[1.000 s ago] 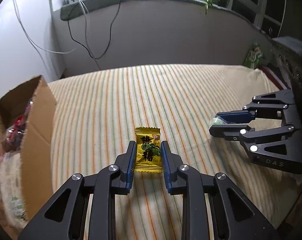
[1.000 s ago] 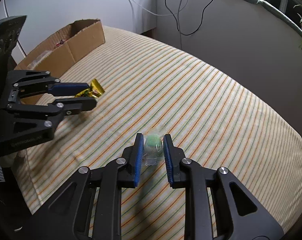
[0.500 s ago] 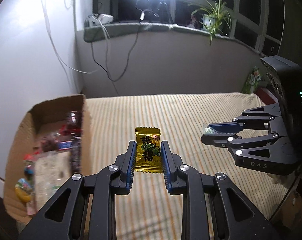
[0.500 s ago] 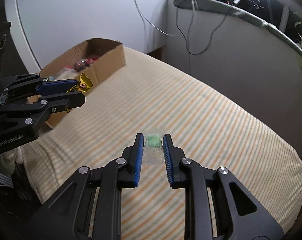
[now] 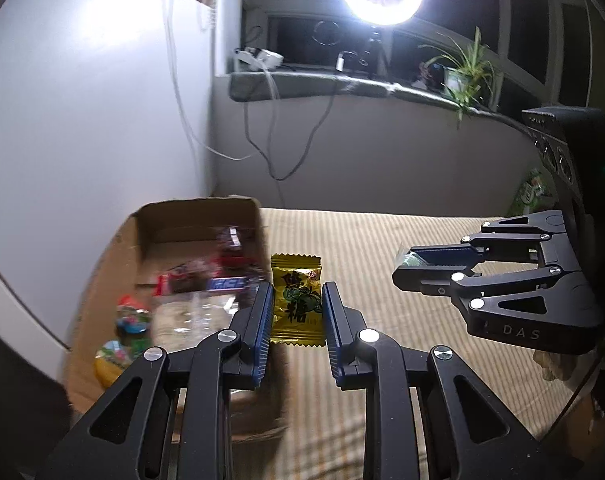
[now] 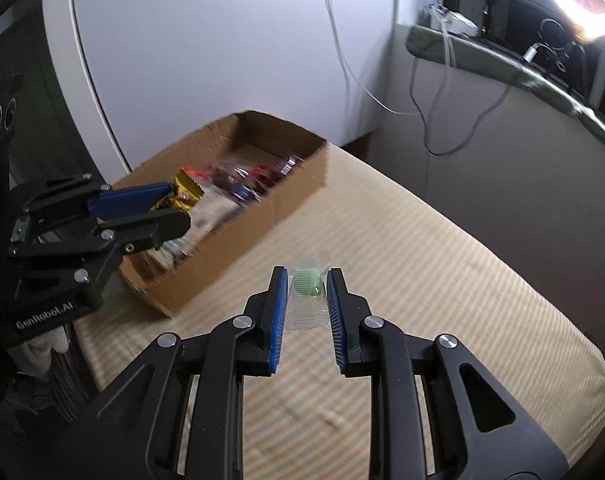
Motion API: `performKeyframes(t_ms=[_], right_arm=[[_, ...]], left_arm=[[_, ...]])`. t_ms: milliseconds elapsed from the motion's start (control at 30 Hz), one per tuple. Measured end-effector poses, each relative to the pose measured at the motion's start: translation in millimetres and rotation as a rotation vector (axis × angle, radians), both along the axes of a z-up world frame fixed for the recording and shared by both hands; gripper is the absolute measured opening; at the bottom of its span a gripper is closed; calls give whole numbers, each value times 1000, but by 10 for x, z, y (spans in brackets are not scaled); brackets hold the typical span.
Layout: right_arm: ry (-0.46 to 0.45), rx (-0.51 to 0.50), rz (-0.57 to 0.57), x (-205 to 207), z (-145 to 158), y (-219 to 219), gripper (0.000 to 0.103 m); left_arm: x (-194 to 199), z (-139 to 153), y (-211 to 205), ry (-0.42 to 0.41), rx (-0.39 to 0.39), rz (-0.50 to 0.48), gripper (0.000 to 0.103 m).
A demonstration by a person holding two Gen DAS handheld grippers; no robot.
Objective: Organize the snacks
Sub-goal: 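Carry the yellow and green candies over the box with both grippers, then open both grippers to drop the candies into the box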
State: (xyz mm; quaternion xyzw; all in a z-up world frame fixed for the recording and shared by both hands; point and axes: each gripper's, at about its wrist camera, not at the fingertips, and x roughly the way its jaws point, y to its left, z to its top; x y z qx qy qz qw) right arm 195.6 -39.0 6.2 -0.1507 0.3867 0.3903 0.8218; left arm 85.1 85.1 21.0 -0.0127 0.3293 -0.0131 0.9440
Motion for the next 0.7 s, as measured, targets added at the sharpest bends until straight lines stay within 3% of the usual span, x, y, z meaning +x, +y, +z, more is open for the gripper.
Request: performKeyframes(t_ms=[700], right_arm=[[31, 35, 112, -95, 5, 1051, 21]], left_arm=[[-280, -63, 815, -6, -43, 149, 23]])
